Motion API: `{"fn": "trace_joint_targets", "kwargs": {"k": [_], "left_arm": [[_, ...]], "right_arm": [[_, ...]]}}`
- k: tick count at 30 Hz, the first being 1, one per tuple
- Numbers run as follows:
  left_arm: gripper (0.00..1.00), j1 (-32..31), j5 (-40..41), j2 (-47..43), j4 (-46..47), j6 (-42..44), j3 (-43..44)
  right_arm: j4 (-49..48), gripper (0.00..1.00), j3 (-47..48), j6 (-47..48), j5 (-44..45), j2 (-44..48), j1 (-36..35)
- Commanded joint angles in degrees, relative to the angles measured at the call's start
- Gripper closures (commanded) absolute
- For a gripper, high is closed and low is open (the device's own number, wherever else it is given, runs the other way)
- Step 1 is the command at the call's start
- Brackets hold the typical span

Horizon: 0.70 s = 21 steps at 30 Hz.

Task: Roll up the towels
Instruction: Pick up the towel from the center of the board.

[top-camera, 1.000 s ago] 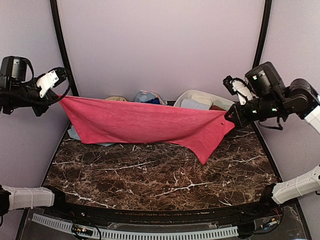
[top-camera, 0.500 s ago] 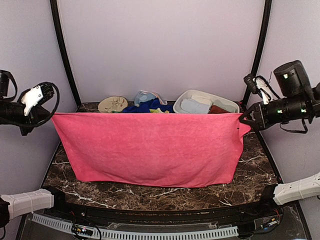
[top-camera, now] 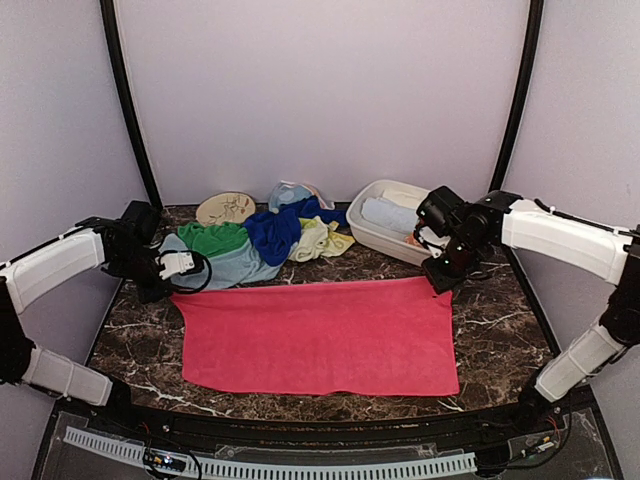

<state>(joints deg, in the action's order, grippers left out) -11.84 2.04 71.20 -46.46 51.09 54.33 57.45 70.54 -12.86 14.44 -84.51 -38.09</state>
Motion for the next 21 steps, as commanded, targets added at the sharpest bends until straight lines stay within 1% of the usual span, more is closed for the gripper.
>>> {"fn": "trace_joint_targets", "kwargs": {"k": [1, 3, 8, 13, 21], "left_arm": [[1.00, 0.3, 7.1, 5.6, 15.3, 1.5, 0.8], [1.00, 0.3, 7.8, 9.3, 18.1, 1.2, 2.4], [1.00, 0.3, 8.3, 15.5, 19.9, 1.1, 6.9], [1.00, 0.2, 10.0, 18.8, 23.0, 1.4, 10.3], [1.00, 0.3, 11.7, 22.4, 25.1, 1.7, 14.5]], "right_arm": [[-8.5, 1.00, 0.5, 3.9, 4.2, -3.4, 3.2], [-10.1, 1.00, 1.3, 5.0, 4.4, -5.3, 4.5], [-11.9, 1.00, 3.6, 7.3, 4.2, -10.3, 6.8], [-12.8, 1.00, 5.3, 7.5, 5.4, -12.5, 7.7], [-15.1, 1.00, 4.5, 5.5, 3.1, -13.4, 8.1]]}}
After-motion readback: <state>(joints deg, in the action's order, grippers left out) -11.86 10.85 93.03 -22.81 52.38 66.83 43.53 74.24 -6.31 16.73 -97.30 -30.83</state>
